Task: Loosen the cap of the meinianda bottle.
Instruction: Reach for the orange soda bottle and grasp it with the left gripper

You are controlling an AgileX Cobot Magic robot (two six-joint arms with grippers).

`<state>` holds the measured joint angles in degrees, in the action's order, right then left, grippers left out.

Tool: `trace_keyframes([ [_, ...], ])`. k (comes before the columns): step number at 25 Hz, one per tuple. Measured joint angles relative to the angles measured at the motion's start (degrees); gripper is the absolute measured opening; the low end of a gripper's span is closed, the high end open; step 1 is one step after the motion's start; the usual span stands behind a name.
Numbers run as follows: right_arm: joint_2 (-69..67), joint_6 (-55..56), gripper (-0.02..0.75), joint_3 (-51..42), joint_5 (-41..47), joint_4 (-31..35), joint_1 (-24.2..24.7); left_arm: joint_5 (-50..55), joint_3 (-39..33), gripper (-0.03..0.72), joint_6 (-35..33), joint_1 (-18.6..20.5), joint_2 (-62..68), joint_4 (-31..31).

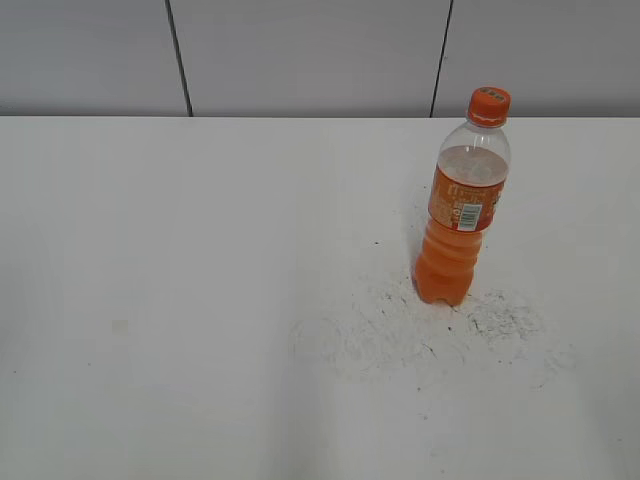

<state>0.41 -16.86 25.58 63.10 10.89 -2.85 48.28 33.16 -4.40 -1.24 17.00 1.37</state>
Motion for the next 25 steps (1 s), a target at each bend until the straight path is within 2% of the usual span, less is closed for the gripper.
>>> trace_keyframes([
  [5, 0.0, 0.0, 0.508, 0.0, 0.0, 0.0, 0.0, -17.2, -1.3, 0.433, -1.6, 0.0, 8.5, 2.5],
  [13, 0.0, 0.0, 0.508, 0.0, 0.0, 0.0, 0.0, -56.0, -11.3, 0.433, -3.0, -1.4, 20.9, 3.3],
  [17, 0.0, 0.0, 0.508, 0.0, 0.0, 0.0, 0.0, -65.6, -12.6, 0.433, -2.4, -2.7, 33.5, 3.3],
  [20, 0.0, 0.0, 0.508, 0.0, 0.0, 0.0, 0.0, -72.2, -12.9, 0.433, -1.3, -5.6, 42.6, 3.1],
  [25, 0.0, 0.0, 0.508, 0.0, 0.0, 0.0, 0.0, -83.7, -13.0, 0.433, -0.2, -14.2, 57.0, -1.4],
])
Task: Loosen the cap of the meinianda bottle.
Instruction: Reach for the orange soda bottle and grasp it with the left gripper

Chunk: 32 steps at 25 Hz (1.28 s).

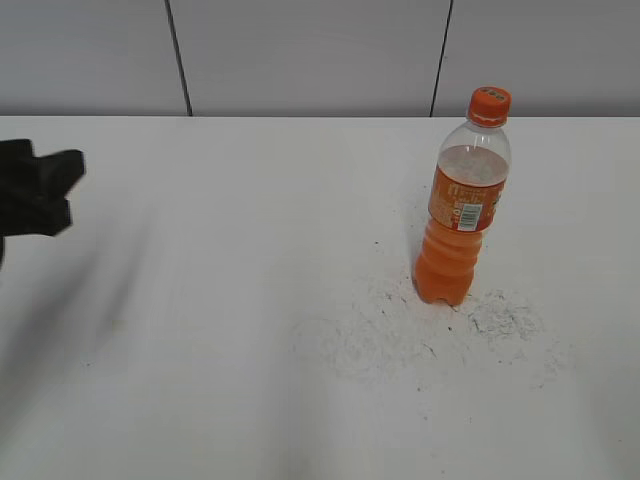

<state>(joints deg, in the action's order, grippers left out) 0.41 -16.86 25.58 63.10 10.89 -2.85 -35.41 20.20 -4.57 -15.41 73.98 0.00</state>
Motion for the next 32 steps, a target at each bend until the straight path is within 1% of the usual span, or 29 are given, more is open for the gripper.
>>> trace_keyframes([
  [2, 0.0, 0.0, 0.508, 0.0, 0.0, 0.0, 0.0, -5.8, 0.0, 0.433, 2.6, -2.4, 6.0, -3.9],
  [3, 0.0, 0.0, 0.508, 0.0, 0.0, 0.0, 0.0, -9.0, 0.0, 0.433, 4.6, -2.9, 9.1, -5.8],
  [5, 0.0, 0.0, 0.508, 0.0, 0.0, 0.0, 0.0, -14.5, 0.4, 0.433, 7.8, -3.3, 14.9, -10.8],
  [8, 0.0, 0.0, 0.508, 0.0, 0.0, 0.0, 0.0, -17.6, 4.0, 0.433, 12.7, -3.3, 23.4, -18.8],
  [12, 0.0, 0.0, 0.508, 0.0, 0.0, 0.0, -0.1, -18.4, 12.0, 0.433, 18.7, -3.3, 32.2, -31.6],
  [18, 0.0, 0.0, 0.508, 0.0, 0.0, 0.0, -0.1, -18.6, 23.7, 0.433, 25.5, -3.3, 39.9, -45.0],
  [21, 0.0, 0.0, 0.508, 0.0, 0.0, 0.0, -0.1, -18.6, 30.0, 0.433, 32.6, -3.3, 42.7, -55.3],
  [23, 0.0, 0.0, 0.508, 0.0, 0.0, 0.0, -0.1, -18.6, 34.3, 0.433, 37.9, -3.3, 44.6, -63.2],
  [26, 0.0, 0.0, 0.508, 0.0, 0.0, 0.0, -0.1, -19.4, 40.4, 0.433, 44.6, -3.3, 47.3, -72.0],
  [27, 0.0, 0.0, 0.508, 0.0, 0.0, 0.0, -0.1, -20.2, 42.2, 0.433, 46.3, -3.3, 48.2, -74.3],
  [29, 0.0, 0.0, 0.508, 0.0, 0.0, 0.0, -0.1, -22.1, 44.8, 0.433, 48.3, -3.6, 49.8, -76.6],
  [32, 0.0, 0.0, 0.508, 0.0, 0.0, 0.0, -0.1, -24.1, 46.5, 0.433, 49.2, -4.7, 51.6, -77.3],
])
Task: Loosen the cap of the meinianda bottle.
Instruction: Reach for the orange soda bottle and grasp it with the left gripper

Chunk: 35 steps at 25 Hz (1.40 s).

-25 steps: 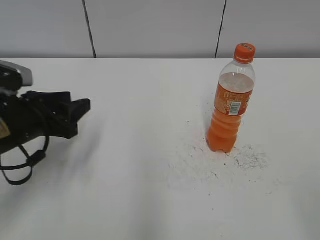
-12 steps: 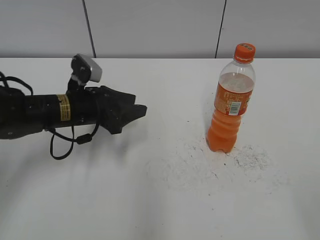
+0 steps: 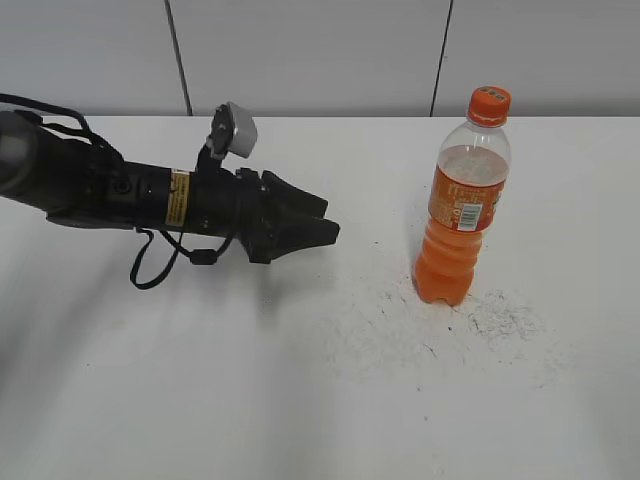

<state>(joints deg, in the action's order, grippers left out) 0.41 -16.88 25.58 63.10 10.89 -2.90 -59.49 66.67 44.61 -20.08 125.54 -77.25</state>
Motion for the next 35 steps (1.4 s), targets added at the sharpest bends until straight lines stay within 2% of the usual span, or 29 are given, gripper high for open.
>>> trace_keyframes([
  [8, 0.0, 0.0, 0.508, 0.0, 0.0, 0.0, 0.0, -1.9, 0.3, 0.438, 0.4, -0.9, 0.8, -0.4],
  [10, 0.0, 0.0, 0.508, 0.0, 0.0, 0.0, 0.0, -1.8, 0.3, 0.492, 0.4, -1.3, 1.0, 0.0],
  [13, 0.0, 0.0, 0.508, 0.0, 0.0, 0.0, 0.0, -1.6, 0.4, 0.627, 0.4, -2.3, 2.2, 2.3],
  [15, 0.0, 0.0, 0.508, 0.0, 0.0, 0.0, 0.0, -1.3, 1.1, 0.652, 0.4, -3.2, 3.2, 2.9],
  [27, 0.0, 0.0, 0.508, 0.0, 0.0, 0.0, 0.0, -2.4, 14.1, 0.666, 0.3, -10.7, 11.2, 2.9],
  [35, 0.0, 0.0, 0.508, 0.0, 0.0, 0.0, 0.0, -1.2, 19.0, 0.666, 1.2, -12.3, 14.2, 3.2],
])
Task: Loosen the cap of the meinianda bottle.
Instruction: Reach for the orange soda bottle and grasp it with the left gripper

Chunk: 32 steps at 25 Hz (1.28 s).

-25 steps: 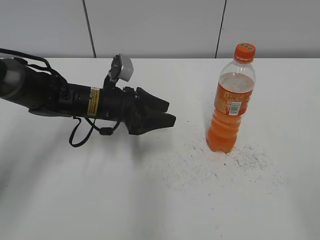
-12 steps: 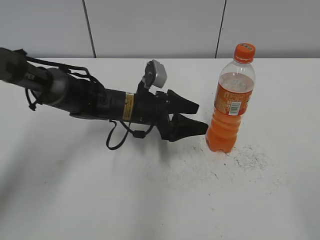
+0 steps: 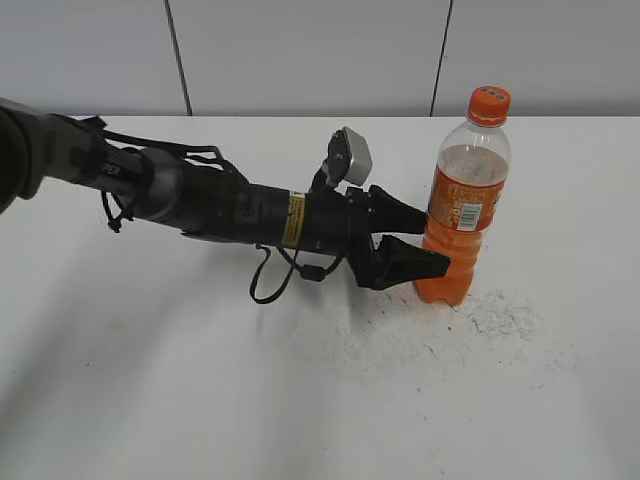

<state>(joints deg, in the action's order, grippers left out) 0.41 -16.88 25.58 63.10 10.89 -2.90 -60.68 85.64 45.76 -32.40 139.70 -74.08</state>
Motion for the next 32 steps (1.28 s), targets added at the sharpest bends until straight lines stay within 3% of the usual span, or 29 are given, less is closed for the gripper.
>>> trace_keyframes([
  [32, 0.0, 0.0, 0.508, 0.0, 0.0, 0.0, 0.0, 2.9, 8.8, 0.637, 0.9, -4.6, 7.8, 3.9],
])
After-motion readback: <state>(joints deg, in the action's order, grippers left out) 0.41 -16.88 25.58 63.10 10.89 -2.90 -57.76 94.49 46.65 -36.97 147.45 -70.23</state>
